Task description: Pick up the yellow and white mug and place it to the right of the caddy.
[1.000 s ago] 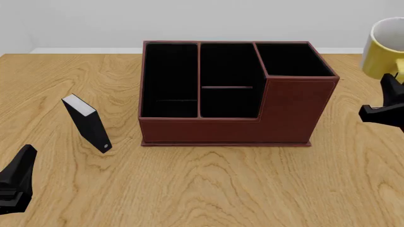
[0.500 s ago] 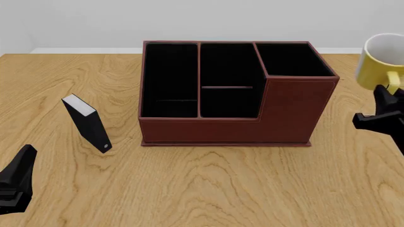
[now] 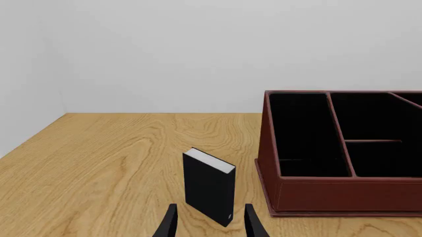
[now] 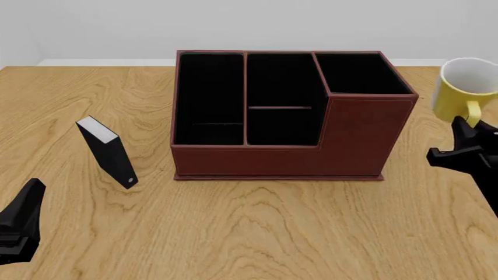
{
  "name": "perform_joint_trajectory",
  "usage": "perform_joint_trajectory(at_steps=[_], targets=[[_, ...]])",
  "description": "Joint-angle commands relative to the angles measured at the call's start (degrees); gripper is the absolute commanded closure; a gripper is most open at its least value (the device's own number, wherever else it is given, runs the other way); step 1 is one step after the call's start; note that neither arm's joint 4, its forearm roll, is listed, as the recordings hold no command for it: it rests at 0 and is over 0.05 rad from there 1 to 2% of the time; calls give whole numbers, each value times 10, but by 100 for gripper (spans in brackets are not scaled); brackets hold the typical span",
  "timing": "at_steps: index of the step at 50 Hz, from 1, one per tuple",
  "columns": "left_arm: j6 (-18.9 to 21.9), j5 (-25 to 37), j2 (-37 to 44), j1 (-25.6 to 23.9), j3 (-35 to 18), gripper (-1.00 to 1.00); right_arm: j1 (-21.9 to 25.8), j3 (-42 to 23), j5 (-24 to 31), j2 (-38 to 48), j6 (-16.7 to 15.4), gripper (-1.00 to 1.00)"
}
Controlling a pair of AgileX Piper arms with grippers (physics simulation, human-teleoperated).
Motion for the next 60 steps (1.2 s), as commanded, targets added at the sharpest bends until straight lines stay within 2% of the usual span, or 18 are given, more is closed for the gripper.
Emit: perform_joint_trajectory(at_steps=[1,35,51,60], targets=[[0,0,0,0,0,-100,-2,3,-22,24,6,100],[0,0,0,0,0,-100,-6,17,-105,118,12,100],[0,0,0,0,0,-100,-5,17,-116,137,11,100],[0,0,0,0,0,-100,-6,23,-155,177,11,100]])
